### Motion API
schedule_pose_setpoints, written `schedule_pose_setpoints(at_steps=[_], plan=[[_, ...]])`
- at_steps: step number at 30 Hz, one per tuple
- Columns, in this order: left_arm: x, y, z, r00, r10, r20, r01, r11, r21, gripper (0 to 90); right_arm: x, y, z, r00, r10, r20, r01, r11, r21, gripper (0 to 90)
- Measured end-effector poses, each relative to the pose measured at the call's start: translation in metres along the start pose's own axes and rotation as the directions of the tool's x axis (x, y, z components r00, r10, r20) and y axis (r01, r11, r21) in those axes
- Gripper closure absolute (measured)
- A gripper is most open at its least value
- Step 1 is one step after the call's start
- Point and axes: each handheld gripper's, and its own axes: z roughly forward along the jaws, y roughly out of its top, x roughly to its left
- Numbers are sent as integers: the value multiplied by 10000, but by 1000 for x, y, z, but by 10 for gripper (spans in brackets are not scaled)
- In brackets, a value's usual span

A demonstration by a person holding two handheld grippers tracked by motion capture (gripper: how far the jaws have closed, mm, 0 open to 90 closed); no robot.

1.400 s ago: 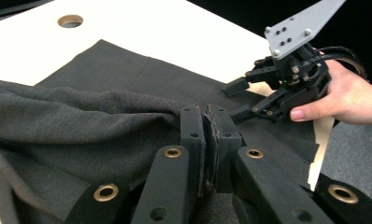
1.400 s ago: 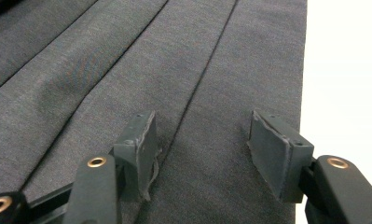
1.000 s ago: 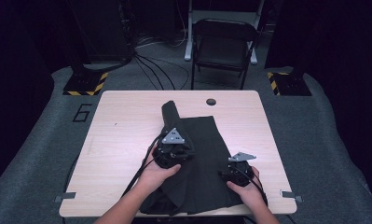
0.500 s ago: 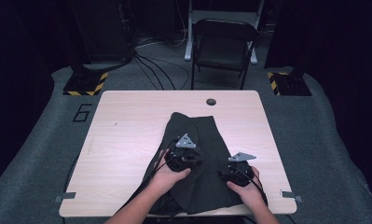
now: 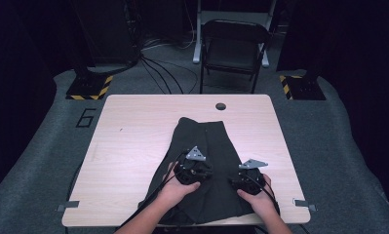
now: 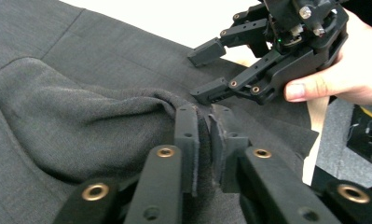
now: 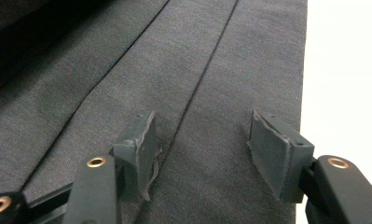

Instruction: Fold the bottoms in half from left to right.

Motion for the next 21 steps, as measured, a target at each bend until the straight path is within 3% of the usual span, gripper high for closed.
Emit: schedule_pose_setpoints(at_steps=[5, 10, 14, 16, 21], plan=[[-2, 1, -12, 10000, 2, 59, 0, 9990, -448, 671, 0, 0, 0, 10000, 12, 2, -12, 10000, 0, 411], [3, 0, -32, 9995, -128, -306, 102, 9963, -849, 561, 0, 0, 0, 10000, -2, 15, 2, 10000, -10, 411], [13, -7, -52, 9966, -135, -810, 59, 9956, -934, 528, 0, 0, 0, 10000, 28, 17, -28, 10000, -6, 411], [19, -13, -59, 9943, -378, -998, 282, 9950, -954, 516, -1, 0, 0, 10000, -31, 10, 31, 10000, -57, 411], [28, -31, -67, 9910, -701, -1139, 582, 9927, -1053, 509, 0, 0, 0, 10000, 82, 34, -82, 10000, -10, 410]])
